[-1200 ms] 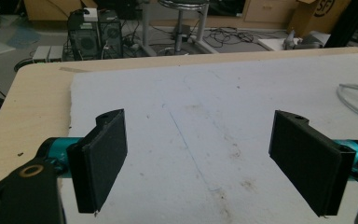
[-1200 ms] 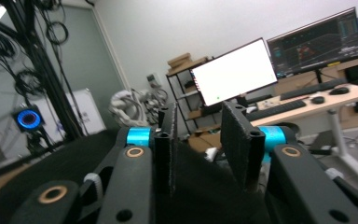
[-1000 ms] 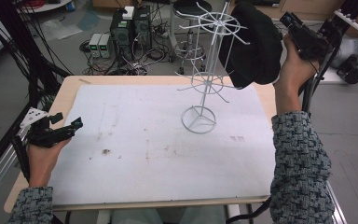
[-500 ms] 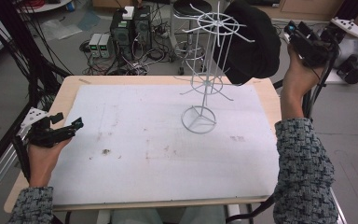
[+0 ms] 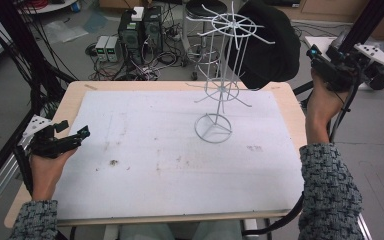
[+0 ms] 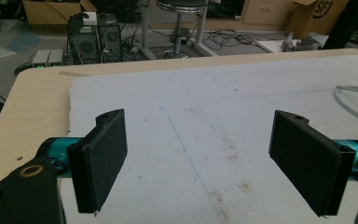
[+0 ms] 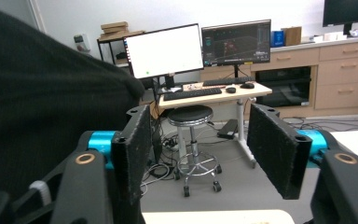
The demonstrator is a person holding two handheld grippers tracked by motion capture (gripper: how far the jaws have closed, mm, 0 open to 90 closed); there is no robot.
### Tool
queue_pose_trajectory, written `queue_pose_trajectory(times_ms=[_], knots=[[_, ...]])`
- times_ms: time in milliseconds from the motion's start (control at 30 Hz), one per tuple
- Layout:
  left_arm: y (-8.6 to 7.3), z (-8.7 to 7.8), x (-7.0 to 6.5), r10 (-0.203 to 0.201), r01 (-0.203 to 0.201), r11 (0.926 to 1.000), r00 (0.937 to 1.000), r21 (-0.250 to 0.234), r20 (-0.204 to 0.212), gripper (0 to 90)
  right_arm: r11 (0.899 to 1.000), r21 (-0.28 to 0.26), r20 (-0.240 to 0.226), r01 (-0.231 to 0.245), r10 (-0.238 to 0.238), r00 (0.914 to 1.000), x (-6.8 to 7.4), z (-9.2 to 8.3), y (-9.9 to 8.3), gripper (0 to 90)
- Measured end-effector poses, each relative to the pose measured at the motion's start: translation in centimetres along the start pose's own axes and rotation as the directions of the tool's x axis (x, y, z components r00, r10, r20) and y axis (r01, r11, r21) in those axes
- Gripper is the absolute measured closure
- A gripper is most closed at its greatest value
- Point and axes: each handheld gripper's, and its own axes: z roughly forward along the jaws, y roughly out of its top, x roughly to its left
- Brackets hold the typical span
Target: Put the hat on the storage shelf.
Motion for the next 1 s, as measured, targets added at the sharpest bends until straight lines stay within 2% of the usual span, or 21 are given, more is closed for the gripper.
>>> queue_pose_trajectory(times_ms=[67,333,433,600,667,767,800,900,933,1000], knots=[[0.0,0.0,0.0,0.0,0.0,1.0,1.0,0.0,0.0,19.5,1.0,0.007,0.013,0.01,-0.01,0.9999,-0.2,-0.3,-0.5,35.5],[0.0,0.0,0.0,0.001,-0.001,1.0,1.0,-0.001,-0.001,19.5,1.0,0.024,0.007,0.014,-0.015,0.9999,-0.7,-1.1,-2.4,25.9],[0.0,0.0,0.0,0.001,-0.001,1.0,1.0,-0.001,0.0,19.5,0.999,0.037,0.002,0.028,-0.028,0.9996,-0.4,-1.5,-3.3,21.4],[0.0,0.0,-0.1,0.002,-0.002,1.0,1.0,-0.001,0.002,19.4,0.995,0.051,-0.011,0.089,-0.088,0.996,0.5,-2.3,-5.0,13.5],[0.0,0.0,-0.1,0.003,-0.003,1.0,1.0,0.0,0.003,19.4,0.994,0.056,-0.014,0.094,-0.093,0.9955,0.7,-2.5,-5.2,12.6],[0.0,0.0,-0.1,0.002,-0.002,1.0,1.0,-0.003,0.002,19.5,0.992,0.062,-0.029,0.112,-0.111,0.9935,1.1,-3.0,-6.0,12.0],[0.0,0.0,-0.1,0.002,-0.002,1.0,1.0,-0.003,0.002,19.5,0.989,0.064,-0.038,0.131,-0.129,0.9909,1.3,-3.5,-6.4,11.4],[0.0,0.0,-0.1,0.002,-0.002,1.0,1.0,-0.004,0.003,19.4,0.99,0.053,-0.049,0.133,-0.13,0.9903,1.4,-3.9,-7.0,11.1],[0.0,0.0,-0.1,0.002,-0.001,1.0,1.0,-0.004,0.003,19.4,0.991,0.039,-0.075,0.127,-0.124,0.9895,1.6,-4.4,-7.7,11.0],[0.0,0.0,-0.1,0.003,-0.003,1.0,1.0,-0.004,0.004,19.4,0.991,0.046,-0.095,0.122,-0.117,0.9886,1.8,-4.7,-8.4,11.0]])
